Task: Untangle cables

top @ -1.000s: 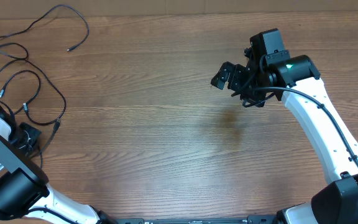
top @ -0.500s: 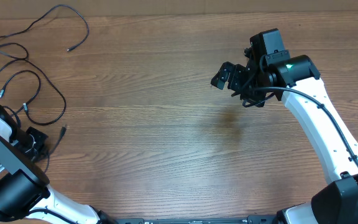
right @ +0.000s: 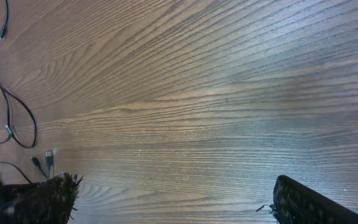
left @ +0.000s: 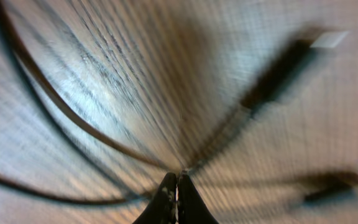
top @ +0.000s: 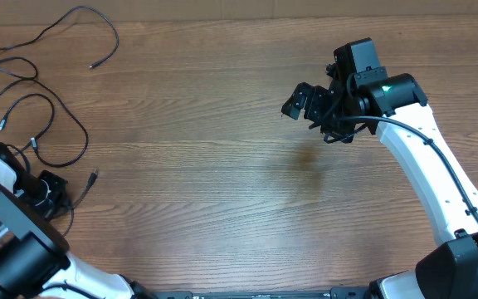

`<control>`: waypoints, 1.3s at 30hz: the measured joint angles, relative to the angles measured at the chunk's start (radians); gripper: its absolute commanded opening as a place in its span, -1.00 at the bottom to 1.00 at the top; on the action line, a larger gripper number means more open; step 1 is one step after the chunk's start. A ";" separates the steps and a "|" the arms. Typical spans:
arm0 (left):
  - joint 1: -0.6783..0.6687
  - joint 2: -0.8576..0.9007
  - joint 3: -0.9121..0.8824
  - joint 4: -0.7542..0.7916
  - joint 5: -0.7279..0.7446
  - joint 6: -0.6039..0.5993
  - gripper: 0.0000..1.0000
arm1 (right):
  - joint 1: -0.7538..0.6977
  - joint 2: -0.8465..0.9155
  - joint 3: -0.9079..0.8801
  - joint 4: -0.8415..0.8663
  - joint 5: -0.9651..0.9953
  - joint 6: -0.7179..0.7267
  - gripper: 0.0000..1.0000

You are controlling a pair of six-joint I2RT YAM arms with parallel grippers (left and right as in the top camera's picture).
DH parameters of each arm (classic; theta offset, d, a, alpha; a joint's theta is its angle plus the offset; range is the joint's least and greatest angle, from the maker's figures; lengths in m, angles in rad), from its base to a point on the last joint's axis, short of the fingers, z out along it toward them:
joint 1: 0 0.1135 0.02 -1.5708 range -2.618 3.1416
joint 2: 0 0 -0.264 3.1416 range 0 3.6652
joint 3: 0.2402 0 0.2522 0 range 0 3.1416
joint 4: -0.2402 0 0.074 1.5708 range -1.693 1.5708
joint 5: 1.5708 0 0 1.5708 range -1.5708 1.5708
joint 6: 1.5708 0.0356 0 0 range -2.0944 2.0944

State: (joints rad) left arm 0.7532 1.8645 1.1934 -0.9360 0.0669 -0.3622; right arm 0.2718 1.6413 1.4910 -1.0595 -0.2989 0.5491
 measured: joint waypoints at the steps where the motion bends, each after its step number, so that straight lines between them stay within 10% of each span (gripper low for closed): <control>1: 0.000 -0.029 0.000 0.001 0.012 -0.003 -0.91 | 0.000 0.000 0.000 0.001 0.000 0.000 1.00; 10: 0.000 -0.397 0.046 0.023 0.304 -0.020 -0.56 | 0.000 0.000 0.000 -0.006 -0.001 0.000 1.00; 17: -0.060 -0.583 0.051 -0.087 0.761 0.108 1.00 | 0.000 0.000 0.000 -0.027 -0.023 0.000 1.00; 26: -0.404 -0.697 0.051 -0.233 0.909 0.323 0.99 | 0.000 -0.026 0.000 -0.125 -0.055 0.000 1.00; 39: -0.669 -0.959 0.053 -0.297 0.756 0.346 0.99 | 0.000 -0.475 0.000 -0.225 0.004 -0.001 1.00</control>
State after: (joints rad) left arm 0.0845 0.9054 1.2461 -1.2327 0.8234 -0.0158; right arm 0.2718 1.1660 1.4910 -1.2846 -0.2947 0.5484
